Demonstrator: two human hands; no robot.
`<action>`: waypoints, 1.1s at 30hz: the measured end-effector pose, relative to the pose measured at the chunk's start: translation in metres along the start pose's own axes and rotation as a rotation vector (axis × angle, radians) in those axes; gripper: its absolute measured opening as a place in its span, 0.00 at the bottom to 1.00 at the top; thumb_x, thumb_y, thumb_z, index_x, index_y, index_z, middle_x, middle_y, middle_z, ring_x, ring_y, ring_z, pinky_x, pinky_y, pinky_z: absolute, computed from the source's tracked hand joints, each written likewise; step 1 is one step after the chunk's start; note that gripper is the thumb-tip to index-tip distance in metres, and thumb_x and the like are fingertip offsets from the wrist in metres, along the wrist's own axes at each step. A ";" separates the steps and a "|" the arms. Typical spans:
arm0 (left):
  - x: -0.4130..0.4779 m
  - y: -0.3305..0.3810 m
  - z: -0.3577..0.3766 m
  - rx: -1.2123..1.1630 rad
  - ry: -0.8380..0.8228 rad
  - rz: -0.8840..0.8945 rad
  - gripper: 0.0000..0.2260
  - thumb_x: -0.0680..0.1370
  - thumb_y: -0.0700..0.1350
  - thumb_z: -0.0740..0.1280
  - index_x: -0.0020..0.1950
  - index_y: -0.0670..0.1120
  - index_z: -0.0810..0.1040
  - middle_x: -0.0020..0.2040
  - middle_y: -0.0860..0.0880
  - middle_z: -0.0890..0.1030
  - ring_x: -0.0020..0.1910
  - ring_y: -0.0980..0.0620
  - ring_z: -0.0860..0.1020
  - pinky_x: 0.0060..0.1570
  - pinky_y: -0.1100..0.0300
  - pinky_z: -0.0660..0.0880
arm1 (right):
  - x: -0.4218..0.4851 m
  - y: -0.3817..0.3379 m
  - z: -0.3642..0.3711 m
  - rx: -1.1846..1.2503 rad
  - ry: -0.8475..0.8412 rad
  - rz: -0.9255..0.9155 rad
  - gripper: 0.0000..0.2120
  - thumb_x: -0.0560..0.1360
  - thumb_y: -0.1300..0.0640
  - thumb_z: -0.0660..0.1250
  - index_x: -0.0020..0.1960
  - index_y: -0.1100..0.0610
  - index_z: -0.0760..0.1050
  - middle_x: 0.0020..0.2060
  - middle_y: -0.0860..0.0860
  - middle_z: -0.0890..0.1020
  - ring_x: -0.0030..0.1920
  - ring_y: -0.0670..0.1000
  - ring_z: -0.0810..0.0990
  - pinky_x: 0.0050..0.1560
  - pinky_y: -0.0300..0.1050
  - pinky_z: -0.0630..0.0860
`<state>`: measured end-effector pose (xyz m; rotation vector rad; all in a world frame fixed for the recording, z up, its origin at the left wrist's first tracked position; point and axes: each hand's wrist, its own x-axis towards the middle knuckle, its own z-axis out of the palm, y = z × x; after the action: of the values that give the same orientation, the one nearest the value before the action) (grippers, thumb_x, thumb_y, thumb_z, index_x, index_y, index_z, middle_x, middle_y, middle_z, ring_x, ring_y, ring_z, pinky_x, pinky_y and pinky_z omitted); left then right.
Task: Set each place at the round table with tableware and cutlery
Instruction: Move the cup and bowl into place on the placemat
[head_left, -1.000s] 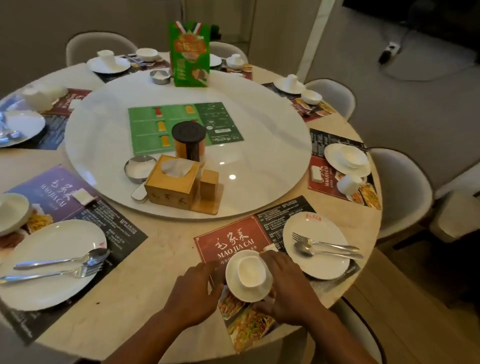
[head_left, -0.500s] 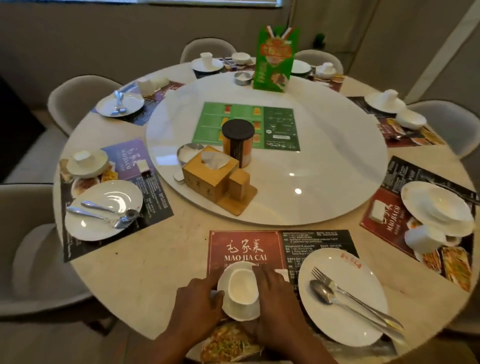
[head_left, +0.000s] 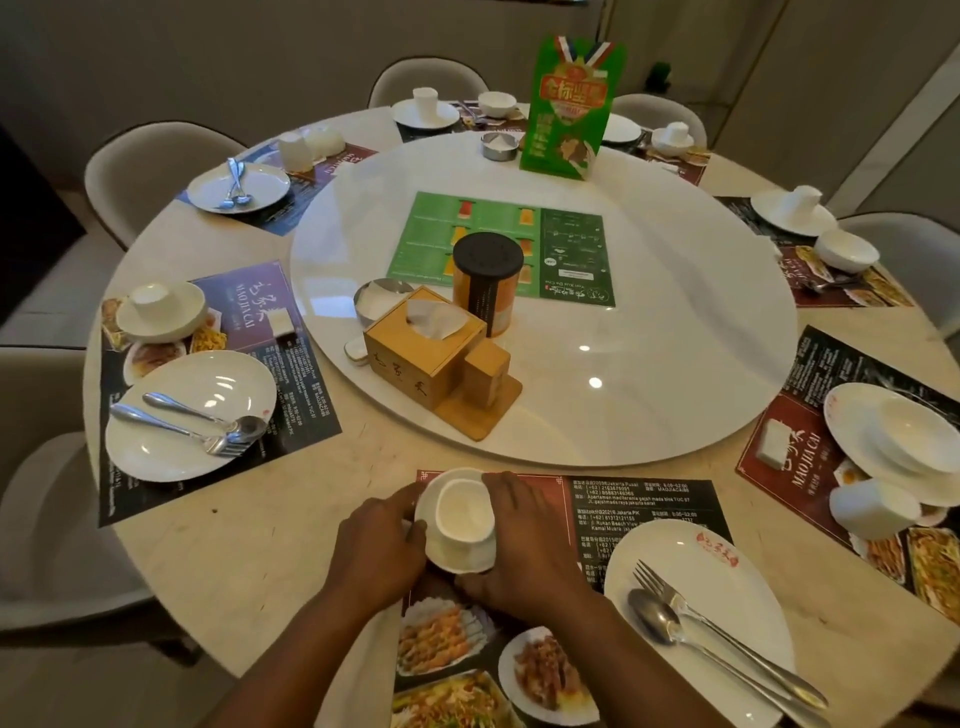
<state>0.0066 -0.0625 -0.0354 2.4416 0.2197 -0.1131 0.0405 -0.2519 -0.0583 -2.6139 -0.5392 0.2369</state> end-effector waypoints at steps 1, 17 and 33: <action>0.004 -0.002 -0.001 0.007 0.000 -0.005 0.21 0.77 0.49 0.67 0.70 0.60 0.71 0.55 0.52 0.84 0.51 0.52 0.81 0.51 0.57 0.78 | 0.004 0.000 0.001 -0.004 -0.008 0.009 0.52 0.56 0.33 0.74 0.74 0.47 0.58 0.70 0.48 0.67 0.69 0.52 0.67 0.67 0.53 0.70; 0.002 -0.014 0.002 -0.069 0.036 0.021 0.21 0.80 0.49 0.64 0.72 0.59 0.69 0.61 0.53 0.81 0.57 0.51 0.80 0.54 0.53 0.77 | 0.004 -0.009 -0.005 0.019 -0.084 0.061 0.57 0.61 0.36 0.78 0.78 0.46 0.48 0.77 0.49 0.58 0.76 0.53 0.58 0.74 0.54 0.63; -0.087 0.041 0.043 0.006 0.123 -0.211 0.05 0.75 0.48 0.67 0.46 0.57 0.73 0.41 0.59 0.78 0.42 0.57 0.79 0.44 0.53 0.78 | -0.070 0.062 -0.071 -0.250 -0.296 0.015 0.39 0.66 0.37 0.73 0.73 0.47 0.65 0.67 0.50 0.71 0.66 0.55 0.68 0.69 0.52 0.66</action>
<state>-0.0719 -0.1319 -0.0305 2.4274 0.5326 -0.0566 0.0153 -0.3599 -0.0192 -2.8427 -0.6882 0.6043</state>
